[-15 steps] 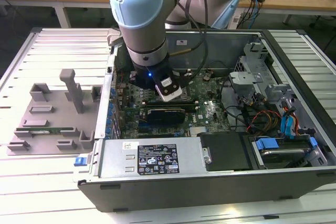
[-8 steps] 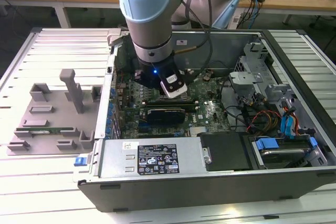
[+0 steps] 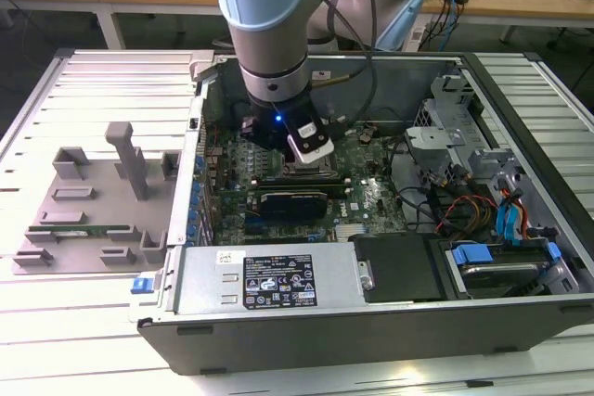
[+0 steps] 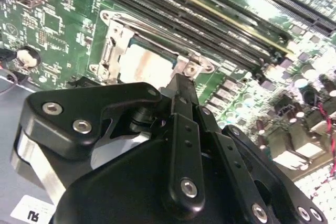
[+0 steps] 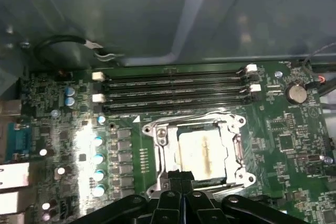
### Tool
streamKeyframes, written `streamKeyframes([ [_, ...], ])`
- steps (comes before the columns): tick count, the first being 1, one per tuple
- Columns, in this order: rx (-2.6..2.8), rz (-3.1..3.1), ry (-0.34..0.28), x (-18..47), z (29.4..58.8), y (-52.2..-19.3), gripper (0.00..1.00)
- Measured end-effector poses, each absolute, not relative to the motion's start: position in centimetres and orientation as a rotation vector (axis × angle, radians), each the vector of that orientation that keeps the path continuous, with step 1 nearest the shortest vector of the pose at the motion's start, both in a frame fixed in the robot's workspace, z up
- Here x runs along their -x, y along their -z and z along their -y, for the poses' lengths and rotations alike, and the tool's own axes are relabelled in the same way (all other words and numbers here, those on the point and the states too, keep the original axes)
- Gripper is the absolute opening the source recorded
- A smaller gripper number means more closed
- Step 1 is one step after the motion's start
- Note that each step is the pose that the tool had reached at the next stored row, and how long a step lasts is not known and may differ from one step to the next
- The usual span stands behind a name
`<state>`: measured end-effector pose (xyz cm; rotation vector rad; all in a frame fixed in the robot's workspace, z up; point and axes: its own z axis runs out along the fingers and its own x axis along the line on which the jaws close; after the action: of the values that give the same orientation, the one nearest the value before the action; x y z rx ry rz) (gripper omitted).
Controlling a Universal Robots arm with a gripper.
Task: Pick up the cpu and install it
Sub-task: 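Install the second cpu locking lever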
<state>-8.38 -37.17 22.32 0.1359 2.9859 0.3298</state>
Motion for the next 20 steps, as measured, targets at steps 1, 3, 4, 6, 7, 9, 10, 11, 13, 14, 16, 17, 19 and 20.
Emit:
streamKeyframes([
  [1,-0.136,-2.986,-0.330,8.1,37.2,-22.3,0.11],
  [3,-0.135,-2.989,-0.314,6.6,36.6,-22.3,0.11],
  [4,-0.135,-2.991,-0.304,6.4,36.2,-22.3,0.11],
  [6,-0.135,-3.010,-0.262,6.2,35.7,-22.3,0.11],
  [7,-0.135,-3.017,-0.247,6.1,35.6,-22.3,0.11],
  [9,-0.135,-3.017,-0.247,6.1,35.6,-22.3,0.11],
  [10,-0.137,-3.029,-0.249,6.0,35.6,-22.3,0.11],
  [11,-0.139,-3.039,-0.249,6.0,35.6,-22.3,0.11],
  [13,-0.139,-3.039,-0.250,6.0,35.6,-22.3,0.11],
  [14,-0.139,-3.039,-0.250,6.0,35.6,-22.3,0.11],
  [16,-0.139,-3.039,-0.250,5.6,35.6,-22.3,0.11],
  [17,-0.137,-3.039,-0.250,5.4,35.6,-22.3,0.11],
  [19,-0.131,-3.039,-0.250,5.2,35.6,-22.3,0.11],
  [20,-0.125,-3.040,-0.250,5.1,35.5,-22.3,0.11],
])
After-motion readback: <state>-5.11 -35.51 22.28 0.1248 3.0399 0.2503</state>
